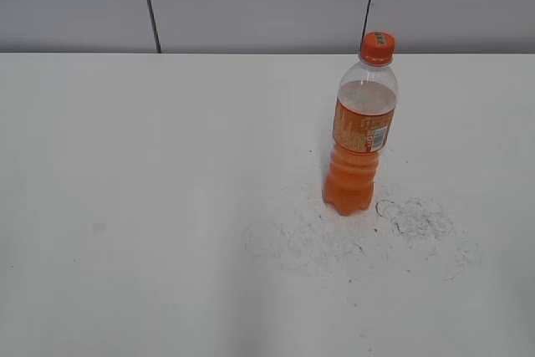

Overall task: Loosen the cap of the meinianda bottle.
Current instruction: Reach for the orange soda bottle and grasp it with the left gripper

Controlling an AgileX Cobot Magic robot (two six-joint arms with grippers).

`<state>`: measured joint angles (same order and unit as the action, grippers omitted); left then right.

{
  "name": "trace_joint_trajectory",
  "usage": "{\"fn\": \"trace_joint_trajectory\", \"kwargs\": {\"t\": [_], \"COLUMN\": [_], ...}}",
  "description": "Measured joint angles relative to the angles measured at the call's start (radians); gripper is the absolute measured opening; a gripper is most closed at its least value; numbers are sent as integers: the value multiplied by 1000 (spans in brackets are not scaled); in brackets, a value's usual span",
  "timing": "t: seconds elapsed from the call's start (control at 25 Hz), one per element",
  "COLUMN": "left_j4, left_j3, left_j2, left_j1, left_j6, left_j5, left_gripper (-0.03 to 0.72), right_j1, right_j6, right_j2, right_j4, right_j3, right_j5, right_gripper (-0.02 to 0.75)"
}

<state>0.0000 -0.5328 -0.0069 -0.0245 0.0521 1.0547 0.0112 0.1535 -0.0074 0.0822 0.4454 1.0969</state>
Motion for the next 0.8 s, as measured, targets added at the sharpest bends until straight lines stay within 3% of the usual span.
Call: {"fn": "trace_joint_trajectory", "kwargs": {"t": [0.52,0.8], "left_j4": [5,10], "left_j3": [-9,-58], "left_j2": [24,248], "left_j1": [0,0], "left_j6": [0,0], "left_j5": [-16,-314], "left_gripper": [570,570], "right_j1": [0,0], "right_j6": [0,0], "right_j2": [0,0], "right_j4": [0,0], "right_j3": [0,0], "right_j5": [0,0], "right_gripper": [504,504]}}
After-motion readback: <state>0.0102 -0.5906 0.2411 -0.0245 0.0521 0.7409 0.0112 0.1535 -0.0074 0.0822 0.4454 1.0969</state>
